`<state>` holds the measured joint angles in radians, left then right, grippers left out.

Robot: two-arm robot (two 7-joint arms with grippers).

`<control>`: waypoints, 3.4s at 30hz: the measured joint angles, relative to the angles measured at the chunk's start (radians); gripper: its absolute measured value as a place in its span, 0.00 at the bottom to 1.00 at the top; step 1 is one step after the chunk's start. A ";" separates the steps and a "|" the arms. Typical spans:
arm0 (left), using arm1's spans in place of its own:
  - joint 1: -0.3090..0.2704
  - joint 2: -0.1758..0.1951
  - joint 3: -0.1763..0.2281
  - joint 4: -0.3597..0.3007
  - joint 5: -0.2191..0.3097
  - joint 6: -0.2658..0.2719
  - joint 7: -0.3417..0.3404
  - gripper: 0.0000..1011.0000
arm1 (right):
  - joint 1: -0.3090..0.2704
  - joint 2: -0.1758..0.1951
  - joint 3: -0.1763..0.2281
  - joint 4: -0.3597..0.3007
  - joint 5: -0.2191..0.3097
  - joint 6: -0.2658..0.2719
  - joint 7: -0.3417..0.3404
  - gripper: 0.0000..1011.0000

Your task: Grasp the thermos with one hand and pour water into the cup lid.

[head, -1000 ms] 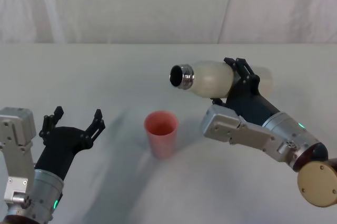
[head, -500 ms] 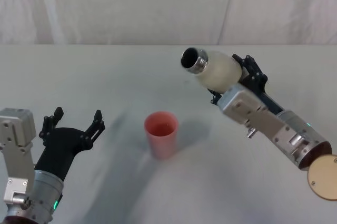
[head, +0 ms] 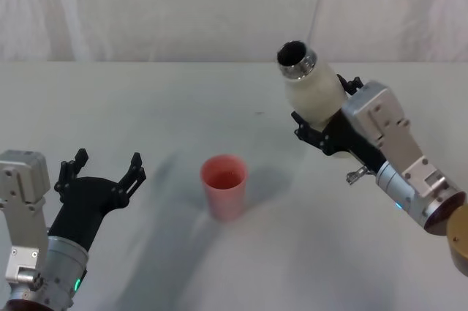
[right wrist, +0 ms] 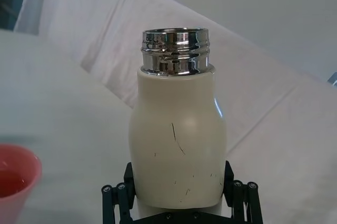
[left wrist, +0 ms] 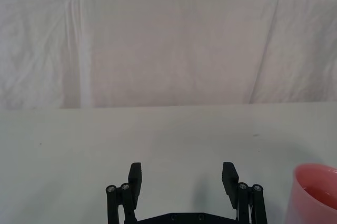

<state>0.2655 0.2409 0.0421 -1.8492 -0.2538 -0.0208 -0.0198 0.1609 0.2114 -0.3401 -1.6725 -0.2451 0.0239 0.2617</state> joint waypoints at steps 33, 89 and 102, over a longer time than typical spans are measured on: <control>0.000 0.000 0.000 0.000 0.000 0.000 0.000 0.99 | 0.013 -0.033 0.088 0.037 0.450 0.129 0.096 0.95; 0.000 0.000 0.000 0.000 0.000 0.000 0.000 0.99 | 0.043 0.010 0.025 0.220 0.537 -0.056 0.055 0.95; 0.000 0.000 0.000 0.000 0.000 0.000 0.000 0.99 | 0.038 0.005 0.026 0.229 0.544 -0.079 0.055 0.95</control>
<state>0.2655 0.2410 0.0422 -1.8492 -0.2539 -0.0208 -0.0199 0.1987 0.2168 -0.3145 -1.4434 0.2985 -0.0547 0.3170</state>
